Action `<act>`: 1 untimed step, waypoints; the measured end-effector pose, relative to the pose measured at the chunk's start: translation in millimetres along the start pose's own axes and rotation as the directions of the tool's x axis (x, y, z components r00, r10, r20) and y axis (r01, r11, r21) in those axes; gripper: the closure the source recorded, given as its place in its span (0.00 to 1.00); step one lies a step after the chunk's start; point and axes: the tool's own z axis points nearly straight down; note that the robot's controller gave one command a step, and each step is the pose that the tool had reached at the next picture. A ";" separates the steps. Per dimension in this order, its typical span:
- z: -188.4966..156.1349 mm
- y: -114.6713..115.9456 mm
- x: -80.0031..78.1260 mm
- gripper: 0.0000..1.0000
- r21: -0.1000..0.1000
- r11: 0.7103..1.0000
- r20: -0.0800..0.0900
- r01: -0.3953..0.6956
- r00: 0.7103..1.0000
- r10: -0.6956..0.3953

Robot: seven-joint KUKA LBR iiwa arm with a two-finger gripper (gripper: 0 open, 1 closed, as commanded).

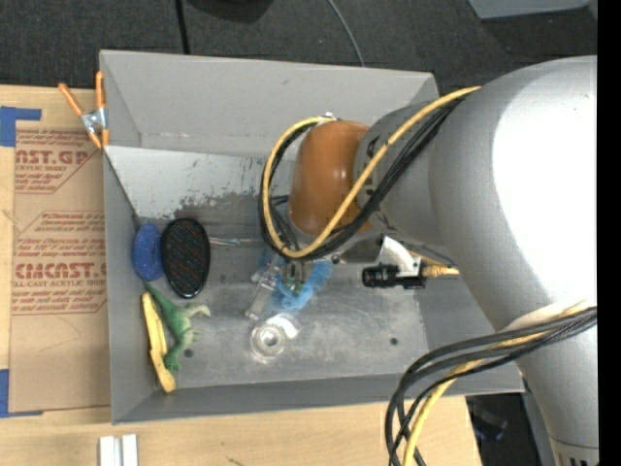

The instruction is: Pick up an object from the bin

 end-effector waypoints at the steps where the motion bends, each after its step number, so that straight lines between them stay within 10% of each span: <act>1: 3.1 -38.4 8.4 1.00 -0.001 1.000 0.003 0.005 1.000 -0.005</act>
Offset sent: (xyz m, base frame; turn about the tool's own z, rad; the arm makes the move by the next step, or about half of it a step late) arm 0.0000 0.0000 0.0000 0.0000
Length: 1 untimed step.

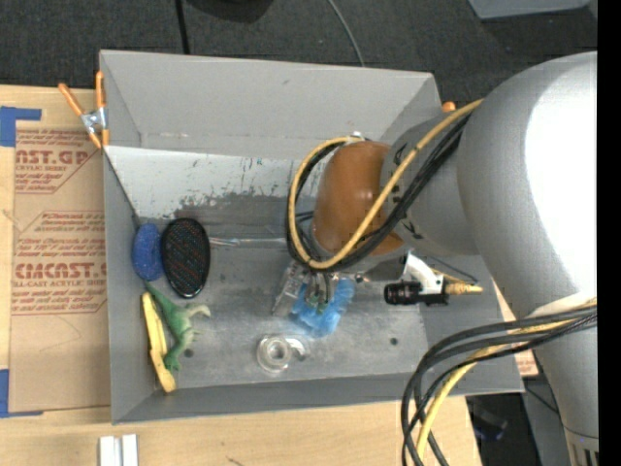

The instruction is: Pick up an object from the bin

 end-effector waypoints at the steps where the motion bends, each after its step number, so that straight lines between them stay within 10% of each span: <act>1: 0.1 -0.1 0.0 1.00 0.000 1.000 0.000 0.000 1.000 0.000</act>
Offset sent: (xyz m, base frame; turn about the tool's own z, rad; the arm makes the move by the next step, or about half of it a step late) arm 0.0000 0.0000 0.0000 0.0000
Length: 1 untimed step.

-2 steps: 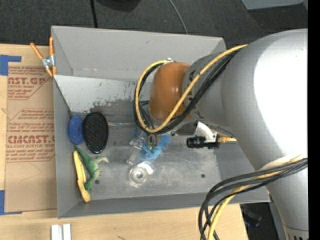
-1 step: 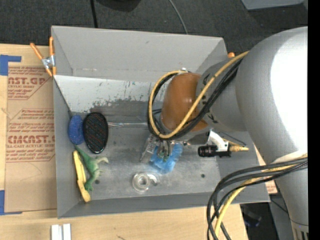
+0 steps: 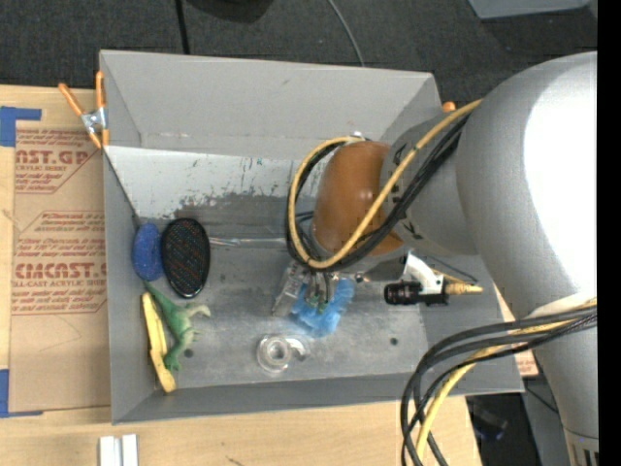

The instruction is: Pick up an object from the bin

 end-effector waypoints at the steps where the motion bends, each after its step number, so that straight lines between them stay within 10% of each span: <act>1: 0.0 0.0 0.0 1.00 0.000 1.000 0.000 0.000 1.000 0.000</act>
Offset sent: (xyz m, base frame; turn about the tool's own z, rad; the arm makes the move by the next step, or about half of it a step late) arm 0.0192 -0.0232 0.0162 0.0099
